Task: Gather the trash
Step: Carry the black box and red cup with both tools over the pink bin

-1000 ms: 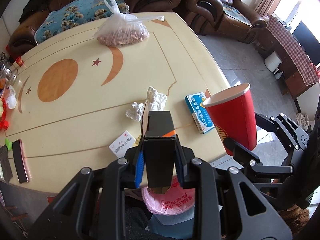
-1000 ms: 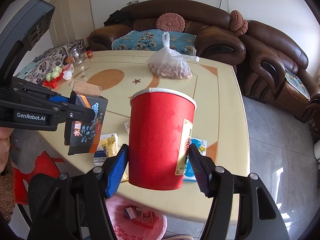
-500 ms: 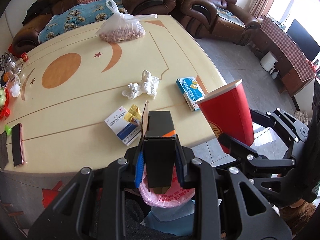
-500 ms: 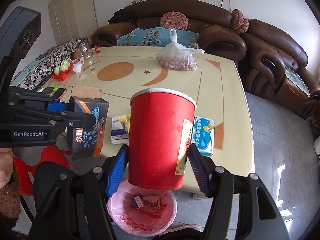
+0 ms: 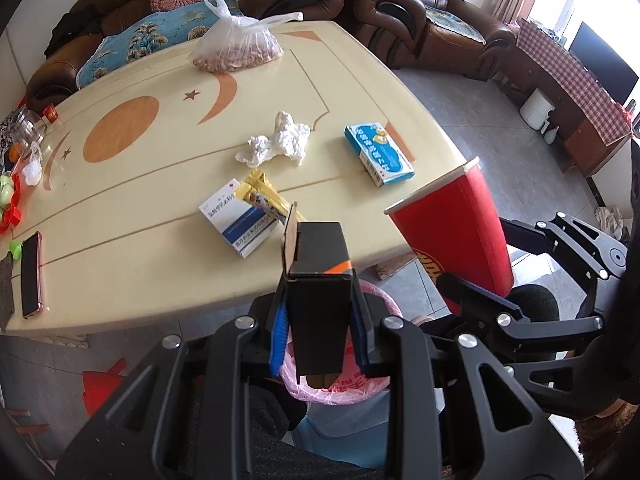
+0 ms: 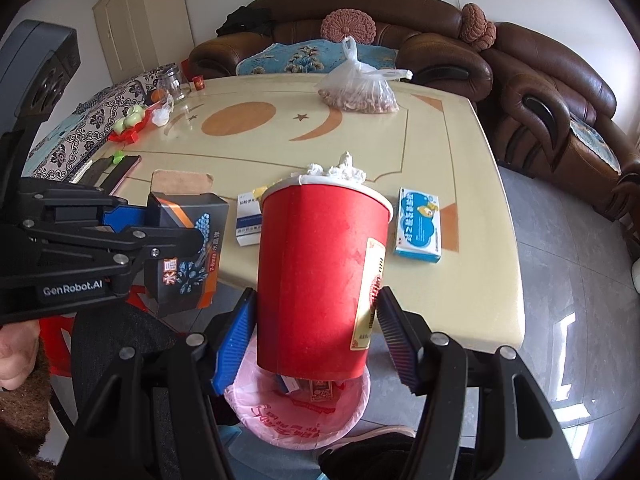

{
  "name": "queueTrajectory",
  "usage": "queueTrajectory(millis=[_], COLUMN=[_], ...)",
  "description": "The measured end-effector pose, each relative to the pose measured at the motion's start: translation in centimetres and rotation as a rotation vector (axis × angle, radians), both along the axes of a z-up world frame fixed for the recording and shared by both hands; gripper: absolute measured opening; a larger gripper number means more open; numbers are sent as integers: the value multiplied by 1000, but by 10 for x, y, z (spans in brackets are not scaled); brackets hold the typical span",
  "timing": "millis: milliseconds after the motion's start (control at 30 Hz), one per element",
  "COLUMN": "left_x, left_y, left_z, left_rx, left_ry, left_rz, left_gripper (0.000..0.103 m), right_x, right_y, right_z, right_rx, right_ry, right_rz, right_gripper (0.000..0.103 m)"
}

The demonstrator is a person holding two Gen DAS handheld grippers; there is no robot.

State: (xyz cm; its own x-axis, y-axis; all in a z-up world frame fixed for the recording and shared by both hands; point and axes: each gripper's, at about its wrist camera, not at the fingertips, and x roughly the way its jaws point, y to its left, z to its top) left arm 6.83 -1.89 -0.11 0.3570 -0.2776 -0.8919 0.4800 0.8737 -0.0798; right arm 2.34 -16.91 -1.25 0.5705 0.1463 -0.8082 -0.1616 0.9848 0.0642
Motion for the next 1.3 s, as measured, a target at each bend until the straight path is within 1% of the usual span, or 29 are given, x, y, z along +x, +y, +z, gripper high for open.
queueTrajectory(millis=[200, 300, 367, 467, 633, 833, 1033, 1133, 1300], left_x=[-13, -18, -20, -24, -27, -29, -28, -27, -27], left_y=[-1, -1, -1, -4, -5, -6, -10, -8, -7], left_z=[-23, -35, -45, -59, -78, -99, -123, -132, -153], left_rx=[21, 12, -17, 6, 10, -10, -9, -22, -3], left_ry=[19, 39, 80, 92, 124, 159, 196, 213, 229], left_rz=[-5, -4, -21, -15, -14, -9, -15, -12, 7], left_gripper=[26, 26, 26, 26, 26, 26, 26, 26, 26], right_x=[-10, -14, -15, -18, -19, -20, -18, -17, -17], right_y=[6, 9, 10, 12, 12, 7, 4, 3, 3], right_z=[-14, -21, -26, -34, -47, -64, -86, -98, -121], right_rx=[-13, -23, -28, -32, -37, -30, -29, -31, -35], right_ry=[25, 32, 39, 51, 70, 99, 135, 152, 185], right_rz=[8, 9, 10, 12, 9, -1, -13, -23, -27], right_gripper=[60, 60, 60, 60, 60, 60, 60, 60, 60])
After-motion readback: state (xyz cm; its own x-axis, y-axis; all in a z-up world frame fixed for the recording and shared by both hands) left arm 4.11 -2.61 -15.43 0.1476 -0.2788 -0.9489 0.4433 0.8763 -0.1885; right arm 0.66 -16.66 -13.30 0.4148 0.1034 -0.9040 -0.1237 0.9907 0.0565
